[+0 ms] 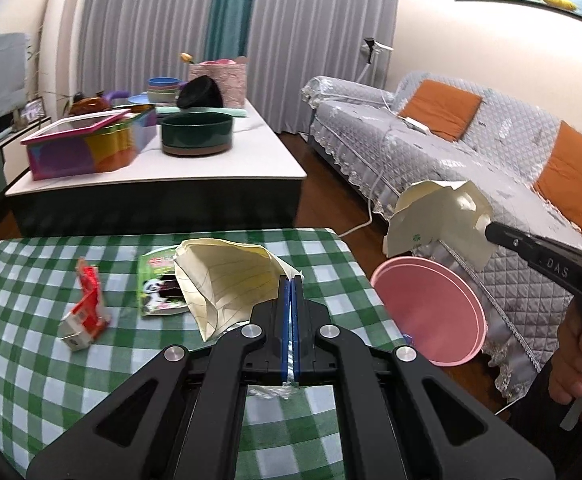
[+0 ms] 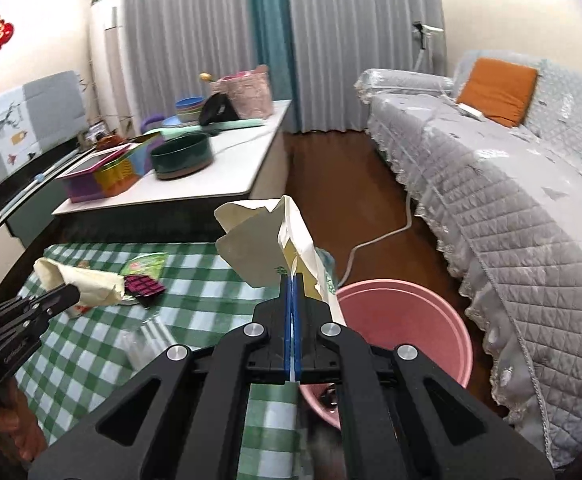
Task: Collect trash
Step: 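Carry the cream paper and white bag over the pink basin and release both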
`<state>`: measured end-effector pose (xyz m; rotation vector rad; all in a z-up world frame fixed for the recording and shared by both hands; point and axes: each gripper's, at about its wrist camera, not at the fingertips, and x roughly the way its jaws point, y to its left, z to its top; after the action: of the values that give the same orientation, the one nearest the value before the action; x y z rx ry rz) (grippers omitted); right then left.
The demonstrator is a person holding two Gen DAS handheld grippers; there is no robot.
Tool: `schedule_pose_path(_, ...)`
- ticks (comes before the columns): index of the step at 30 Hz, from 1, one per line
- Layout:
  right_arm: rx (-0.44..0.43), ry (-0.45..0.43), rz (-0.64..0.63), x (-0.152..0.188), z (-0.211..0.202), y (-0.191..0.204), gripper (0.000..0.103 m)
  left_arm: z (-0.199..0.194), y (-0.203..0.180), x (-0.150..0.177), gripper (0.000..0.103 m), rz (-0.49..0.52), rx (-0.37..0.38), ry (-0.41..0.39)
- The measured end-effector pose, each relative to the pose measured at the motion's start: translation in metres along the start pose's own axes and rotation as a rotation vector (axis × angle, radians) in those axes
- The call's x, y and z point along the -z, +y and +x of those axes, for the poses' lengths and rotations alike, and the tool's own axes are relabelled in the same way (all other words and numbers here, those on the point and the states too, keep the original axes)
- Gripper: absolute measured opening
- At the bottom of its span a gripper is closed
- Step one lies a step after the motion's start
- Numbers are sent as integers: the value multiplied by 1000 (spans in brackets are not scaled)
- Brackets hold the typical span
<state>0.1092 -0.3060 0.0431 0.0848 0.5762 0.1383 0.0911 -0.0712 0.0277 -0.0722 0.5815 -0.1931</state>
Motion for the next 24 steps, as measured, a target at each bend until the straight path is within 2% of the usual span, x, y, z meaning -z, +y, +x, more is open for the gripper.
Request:
schedule_pose_path(7,69,0,32,2,3,-28,1,22,-31,-4,1,41,49,16)
schedule_pose_path(24,196,44,139,6,16,-87,1,87,-139,-15,1,182,249,64)
